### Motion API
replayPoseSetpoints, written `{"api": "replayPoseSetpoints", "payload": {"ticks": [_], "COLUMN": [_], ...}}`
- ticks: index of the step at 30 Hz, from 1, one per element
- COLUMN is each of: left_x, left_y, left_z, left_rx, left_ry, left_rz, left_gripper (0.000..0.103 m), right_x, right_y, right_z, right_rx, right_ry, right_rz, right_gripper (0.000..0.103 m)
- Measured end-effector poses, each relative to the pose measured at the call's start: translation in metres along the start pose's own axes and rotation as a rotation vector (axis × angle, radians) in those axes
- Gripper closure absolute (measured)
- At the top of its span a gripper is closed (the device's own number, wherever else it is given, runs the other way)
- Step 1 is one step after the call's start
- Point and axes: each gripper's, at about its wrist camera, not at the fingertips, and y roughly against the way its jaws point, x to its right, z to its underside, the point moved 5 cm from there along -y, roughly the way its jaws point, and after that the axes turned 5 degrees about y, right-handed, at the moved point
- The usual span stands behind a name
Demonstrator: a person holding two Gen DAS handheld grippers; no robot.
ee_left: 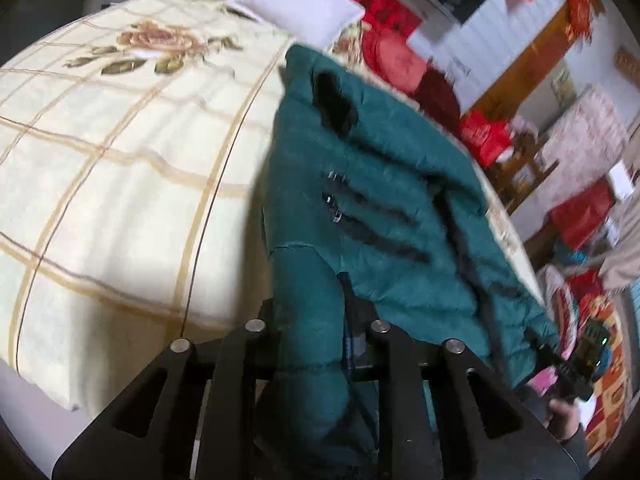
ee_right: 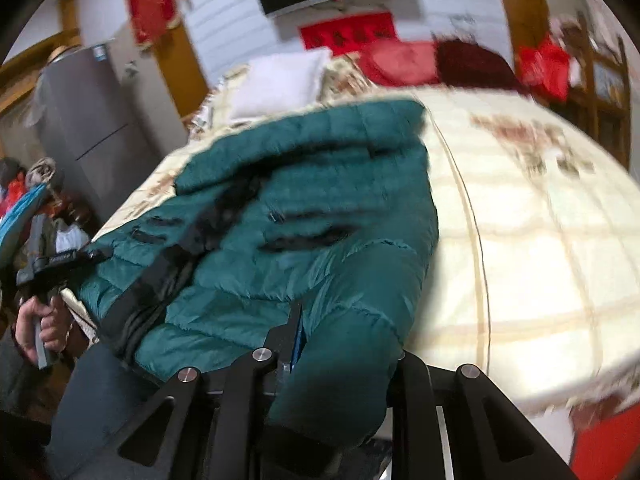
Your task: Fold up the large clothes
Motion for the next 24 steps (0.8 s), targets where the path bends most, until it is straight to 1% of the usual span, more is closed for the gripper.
{"api": "replayPoseSetpoints", "payload": {"ticks": [1, 2, 3, 4, 5, 6, 7, 9, 10, 11, 12, 13, 15, 16, 17, 19, 21, 24], "left_x": [0.000, 0.000, 0.001, 0.002, 0.005, 0.009, 0.012, 0.010, 0.006, 0.003, -0.001, -0.005, -0.009, -0.012, -0.014, -0.016, -0.013, -0.007], "left_y": [-0.002, -0.004, -0.007, -0.007, -0.011, -0.014, -0.014, -0.011, -0.010, -0.007, -0.005, -0.004, -0.002, 0.000, 0.003, 0.007, 0.014, 0.031], "left_z": [0.002, 0.004, 0.005, 0.007, 0.010, 0.014, 0.016, 0.020, 0.020, 0.020, 0.021, 0.021, 0.020, 0.019, 0.018, 0.017, 0.016, 0.011], "left_rx": [-0.011, -0.022, -0.037, -0.047, -0.068, -0.084, -0.078, -0.076, -0.075, -0.072, -0.068, -0.063, -0.065, -0.059, -0.051, -0.036, -0.010, 0.036], "left_ry": [-0.010, -0.022, -0.037, -0.049, -0.076, -0.109, -0.139, -0.146, -0.125, -0.102, -0.080, -0.067, -0.045, -0.026, -0.009, 0.023, 0.035, 0.037], "left_rz": [-0.007, -0.015, -0.012, -0.009, -0.006, -0.015, -0.027, -0.024, -0.007, 0.011, 0.022, 0.016, 0.024, 0.035, 0.043, 0.059, 0.065, 0.087], "left_gripper": [0.082, 0.075, 0.064, 0.058, 0.050, 0.049, 0.049, 0.049, 0.049, 0.049, 0.056, 0.062, 0.076, 0.080, 0.085, 0.089, 0.091, 0.092], "right_x": [0.003, 0.008, 0.013, 0.015, 0.019, 0.021, 0.021, 0.020, 0.018, 0.014, 0.011, 0.008, 0.006, 0.006, 0.006, 0.006, 0.006, 0.004], "right_y": [-0.002, -0.004, -0.004, -0.005, -0.007, -0.008, -0.009, -0.010, -0.010, -0.010, -0.010, -0.009, -0.005, -0.003, -0.002, -0.004, 0.000, 0.011], "right_z": [0.005, 0.011, 0.016, 0.019, 0.021, 0.022, 0.022, 0.022, 0.021, 0.021, 0.021, 0.023, 0.022, 0.021, 0.021, 0.022, 0.022, 0.017], "right_rx": [-0.006, -0.005, -0.001, 0.001, 0.004, 0.004, 0.004, 0.013, 0.009, 0.003, -0.004, -0.006, 0.016, 0.033, 0.031, 0.010, 0.017, 0.052], "right_ry": [-0.027, -0.067, -0.109, -0.134, -0.161, -0.184, -0.195, -0.198, -0.189, -0.178, -0.166, -0.147, -0.123, -0.123, -0.126, -0.118, -0.110, -0.115], "right_rz": [-0.006, -0.023, -0.042, -0.056, -0.061, -0.063, -0.068, -0.083, -0.088, -0.110, -0.128, -0.126, -0.114, -0.122, -0.126, -0.123, -0.112, -0.135], "right_gripper": [0.083, 0.083, 0.082, 0.078, 0.071, 0.060, 0.054, 0.052, 0.052, 0.052, 0.052, 0.052, 0.060, 0.061, 0.065, 0.074, 0.083, 0.086]}}
